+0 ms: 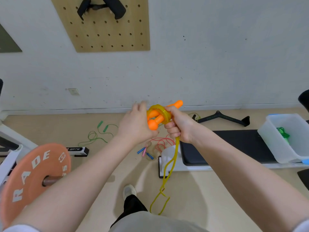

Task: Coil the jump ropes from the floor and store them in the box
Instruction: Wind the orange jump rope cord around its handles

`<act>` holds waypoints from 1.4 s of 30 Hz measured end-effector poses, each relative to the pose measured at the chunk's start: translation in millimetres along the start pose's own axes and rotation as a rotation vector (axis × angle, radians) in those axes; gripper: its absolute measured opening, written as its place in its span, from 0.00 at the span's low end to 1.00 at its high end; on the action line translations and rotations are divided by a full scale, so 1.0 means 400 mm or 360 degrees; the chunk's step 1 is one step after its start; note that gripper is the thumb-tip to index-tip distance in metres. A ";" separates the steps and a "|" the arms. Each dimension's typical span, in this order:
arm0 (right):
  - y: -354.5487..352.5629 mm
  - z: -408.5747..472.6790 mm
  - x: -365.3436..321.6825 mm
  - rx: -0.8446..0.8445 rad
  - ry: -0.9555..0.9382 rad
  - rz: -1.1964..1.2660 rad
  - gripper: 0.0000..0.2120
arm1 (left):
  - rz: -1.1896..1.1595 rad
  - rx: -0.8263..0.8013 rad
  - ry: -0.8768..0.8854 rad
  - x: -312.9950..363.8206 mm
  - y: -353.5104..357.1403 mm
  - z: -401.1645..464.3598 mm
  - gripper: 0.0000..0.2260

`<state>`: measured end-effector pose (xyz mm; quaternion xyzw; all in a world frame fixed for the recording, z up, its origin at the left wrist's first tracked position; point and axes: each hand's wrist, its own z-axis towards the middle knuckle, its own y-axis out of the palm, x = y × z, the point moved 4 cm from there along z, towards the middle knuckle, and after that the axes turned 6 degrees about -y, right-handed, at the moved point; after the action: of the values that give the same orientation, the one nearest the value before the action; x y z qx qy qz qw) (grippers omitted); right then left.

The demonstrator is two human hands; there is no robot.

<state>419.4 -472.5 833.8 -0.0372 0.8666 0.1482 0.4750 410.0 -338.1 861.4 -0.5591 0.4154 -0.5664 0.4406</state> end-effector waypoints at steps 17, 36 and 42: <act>0.106 -0.024 -0.006 -0.0276 -0.0707 -0.2560 0.12 | 0.0833 -0.0257 -0.0127 -0.071 0.022 0.057 0.17; -0.048 -0.002 -0.118 -0.0591 -0.0740 -0.1007 0.10 | 0.0360 0.0089 0.0941 0.060 -0.069 -0.039 0.27; -0.049 0.031 -0.045 -0.0434 -0.0701 -0.0531 0.10 | -0.0140 0.0070 0.0670 0.040 -0.068 -0.031 0.24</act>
<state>443.3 -488.9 838.3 -0.2094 0.6967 0.1876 0.6599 396.8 -346.3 891.7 -0.4364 0.4609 -0.6982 0.3311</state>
